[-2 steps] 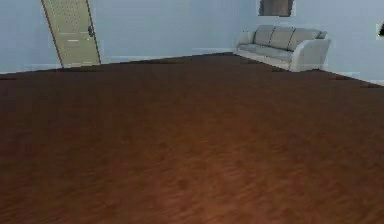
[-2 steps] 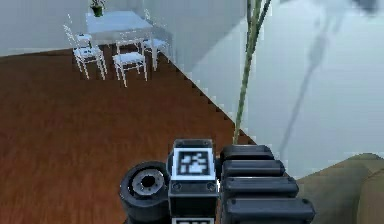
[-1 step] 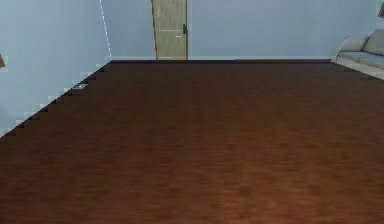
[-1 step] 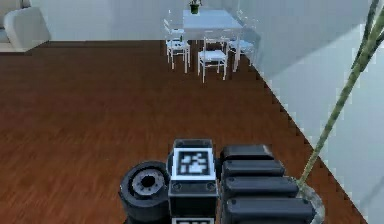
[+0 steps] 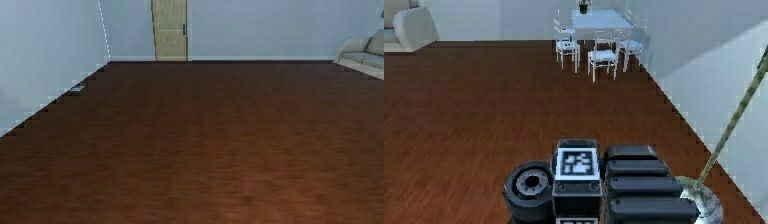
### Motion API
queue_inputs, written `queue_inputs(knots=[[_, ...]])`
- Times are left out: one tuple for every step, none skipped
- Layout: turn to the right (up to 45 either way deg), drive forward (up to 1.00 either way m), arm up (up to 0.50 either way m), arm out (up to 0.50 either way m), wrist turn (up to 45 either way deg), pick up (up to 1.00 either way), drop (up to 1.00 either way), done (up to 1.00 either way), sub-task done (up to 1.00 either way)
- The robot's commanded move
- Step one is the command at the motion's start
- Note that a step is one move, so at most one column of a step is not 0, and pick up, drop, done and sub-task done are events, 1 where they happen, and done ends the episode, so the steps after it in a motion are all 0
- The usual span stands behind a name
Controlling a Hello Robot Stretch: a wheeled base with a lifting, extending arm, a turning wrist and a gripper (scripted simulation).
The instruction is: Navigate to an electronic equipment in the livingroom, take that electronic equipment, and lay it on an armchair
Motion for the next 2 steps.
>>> queue_inputs(knots=[[-45.0,0.00,0.00,0.00,0.0,0.00,0.00,0.00,0.00],[-33.0,0.00,0.00,0.00,0.0,0.00,0.00,0.00,0.00]])
